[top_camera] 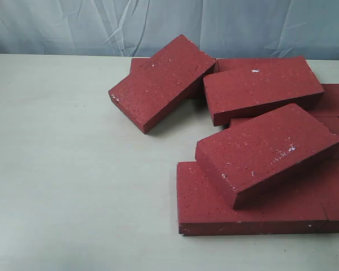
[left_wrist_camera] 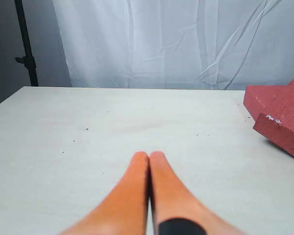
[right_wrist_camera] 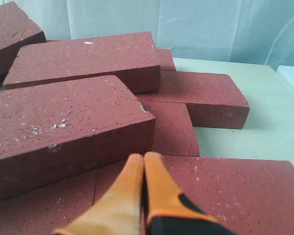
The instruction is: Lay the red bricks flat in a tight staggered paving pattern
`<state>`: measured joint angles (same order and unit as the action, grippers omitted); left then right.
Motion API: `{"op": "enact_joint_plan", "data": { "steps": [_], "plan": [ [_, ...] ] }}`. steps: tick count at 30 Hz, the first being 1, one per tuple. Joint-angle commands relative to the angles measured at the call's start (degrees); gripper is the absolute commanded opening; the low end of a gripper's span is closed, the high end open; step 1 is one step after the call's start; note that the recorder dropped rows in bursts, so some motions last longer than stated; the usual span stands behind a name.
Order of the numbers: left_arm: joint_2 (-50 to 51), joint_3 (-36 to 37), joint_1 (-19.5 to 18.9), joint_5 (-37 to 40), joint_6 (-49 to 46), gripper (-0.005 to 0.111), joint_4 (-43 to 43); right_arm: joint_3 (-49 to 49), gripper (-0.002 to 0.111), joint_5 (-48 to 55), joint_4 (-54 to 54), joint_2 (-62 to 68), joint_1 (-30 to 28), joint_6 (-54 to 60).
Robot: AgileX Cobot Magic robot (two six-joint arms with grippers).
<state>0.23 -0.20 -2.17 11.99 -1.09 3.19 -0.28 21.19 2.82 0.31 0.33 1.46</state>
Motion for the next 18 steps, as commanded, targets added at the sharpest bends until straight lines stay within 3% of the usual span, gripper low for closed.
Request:
{"op": "enact_joint_plan", "data": {
  "steps": [1, 13, 18],
  "plan": [
    [-0.23, 0.20, 0.02, -0.20, 0.43, 0.000, 0.13, 0.28, -0.001, -0.74, 0.11, -0.31, -0.33, -0.06],
    [-0.23, 0.20, 0.02, -0.20, 0.43, 0.000, 0.13, 0.28, -0.001, -1.02, 0.09, -0.31, -0.33, -0.06],
    [-0.23, 0.20, 0.02, -0.20, 0.43, 0.000, 0.13, 0.28, -0.001, -7.79, 0.09, -0.31, -0.33, -0.06]
  ]
}}
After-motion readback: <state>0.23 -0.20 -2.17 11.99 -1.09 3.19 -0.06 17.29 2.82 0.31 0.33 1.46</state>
